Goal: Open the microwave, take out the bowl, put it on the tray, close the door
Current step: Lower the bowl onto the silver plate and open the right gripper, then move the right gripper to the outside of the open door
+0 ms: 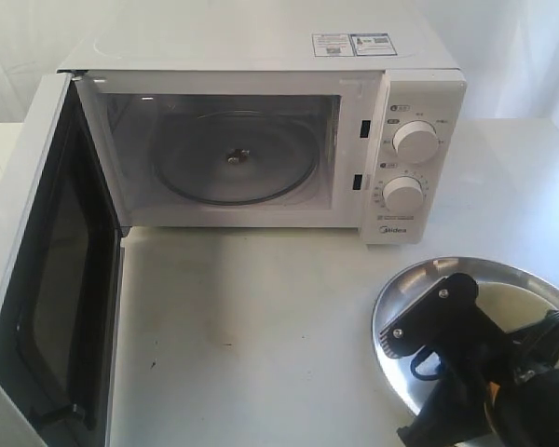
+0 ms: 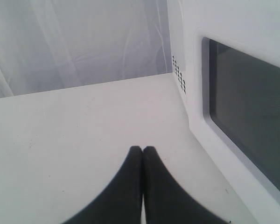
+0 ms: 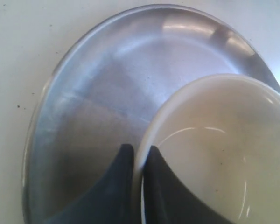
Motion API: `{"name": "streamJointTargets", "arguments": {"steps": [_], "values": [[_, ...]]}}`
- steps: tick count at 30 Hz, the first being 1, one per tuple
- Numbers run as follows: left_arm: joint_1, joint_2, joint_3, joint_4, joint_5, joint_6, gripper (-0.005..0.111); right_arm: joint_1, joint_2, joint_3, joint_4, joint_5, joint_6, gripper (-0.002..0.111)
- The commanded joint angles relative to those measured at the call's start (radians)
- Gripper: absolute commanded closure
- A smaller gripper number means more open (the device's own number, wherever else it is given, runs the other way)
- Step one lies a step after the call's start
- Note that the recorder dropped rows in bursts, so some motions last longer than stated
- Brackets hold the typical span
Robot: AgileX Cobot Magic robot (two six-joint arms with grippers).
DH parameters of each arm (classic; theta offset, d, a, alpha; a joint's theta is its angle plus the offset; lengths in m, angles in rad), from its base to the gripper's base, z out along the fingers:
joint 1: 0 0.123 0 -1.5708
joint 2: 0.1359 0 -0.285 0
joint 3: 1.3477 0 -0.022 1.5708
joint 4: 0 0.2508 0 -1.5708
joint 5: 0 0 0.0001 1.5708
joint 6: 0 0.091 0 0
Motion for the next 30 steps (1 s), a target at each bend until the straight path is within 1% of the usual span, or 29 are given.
{"name": "streamJointTargets", "arguments": {"steps": [1, 6, 12, 16, 26, 28, 30], "values": [[-0.003, -0.002, -0.003, -0.008, -0.004, 0.0, 0.107, -0.003, -0.007, 0.019, -0.137, 0.025, 0.152, 0.108], [-0.003, -0.002, -0.003, -0.008, -0.004, 0.0, 0.107, -0.014, 0.012, 0.019, -0.14, 0.033, 0.173, 0.108], [-0.003, -0.002, -0.003, -0.008, -0.004, 0.0, 0.107, -0.065, 0.078, 0.019, -0.166, 0.061, 0.204, 0.108], [-0.003, -0.002, -0.003, -0.008, -0.004, 0.0, 0.107, -0.065, 0.092, 0.019, -0.266, 0.057, 0.302, 0.108], [-0.003, -0.002, -0.003, -0.008, -0.004, 0.0, 0.107, -0.065, 0.092, 0.019, -0.275, 0.051, 0.316, 0.108], [-0.003, -0.002, -0.003, -0.008, -0.004, 0.0, 0.107, -0.065, 0.092, 0.019, -0.275, 0.054, 0.324, 0.106], [-0.003, -0.002, -0.003, -0.008, -0.004, 0.0, 0.107, -0.065, 0.092, 0.019, -0.275, 0.054, 0.324, 0.1]]}}
